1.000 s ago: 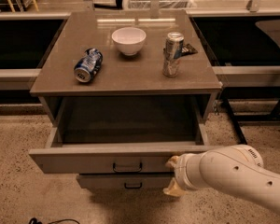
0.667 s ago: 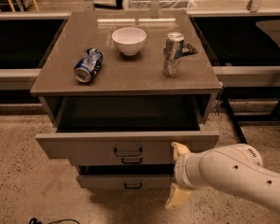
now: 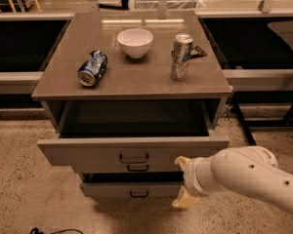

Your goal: Close top drawer

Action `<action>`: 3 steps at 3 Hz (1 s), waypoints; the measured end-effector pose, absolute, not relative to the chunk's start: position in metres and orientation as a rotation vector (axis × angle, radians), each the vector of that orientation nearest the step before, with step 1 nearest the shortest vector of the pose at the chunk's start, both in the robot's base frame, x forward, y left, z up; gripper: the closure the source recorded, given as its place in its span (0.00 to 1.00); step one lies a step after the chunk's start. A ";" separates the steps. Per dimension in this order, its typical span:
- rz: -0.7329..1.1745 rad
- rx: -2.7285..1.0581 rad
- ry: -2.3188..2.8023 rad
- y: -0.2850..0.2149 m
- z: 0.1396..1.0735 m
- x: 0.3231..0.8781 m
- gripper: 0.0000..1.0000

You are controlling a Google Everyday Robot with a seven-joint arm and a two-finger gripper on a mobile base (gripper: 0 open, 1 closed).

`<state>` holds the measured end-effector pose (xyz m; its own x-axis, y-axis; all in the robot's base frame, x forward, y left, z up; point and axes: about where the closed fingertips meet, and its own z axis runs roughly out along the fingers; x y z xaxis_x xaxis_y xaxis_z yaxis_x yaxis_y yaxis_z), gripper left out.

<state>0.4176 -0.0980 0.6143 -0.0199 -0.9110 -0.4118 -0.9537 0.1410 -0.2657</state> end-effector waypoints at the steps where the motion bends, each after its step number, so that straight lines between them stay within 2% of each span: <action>1: 0.172 -1.848 1.903 -0.088 0.610 0.425 0.50; 2: 0.171 -1.862 1.878 -0.085 0.602 0.457 0.72; 3: 0.149 -1.848 1.877 -0.089 0.595 0.493 0.71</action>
Offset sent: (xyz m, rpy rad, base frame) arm 0.0885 0.0139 -0.0248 0.0066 0.0016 0.1068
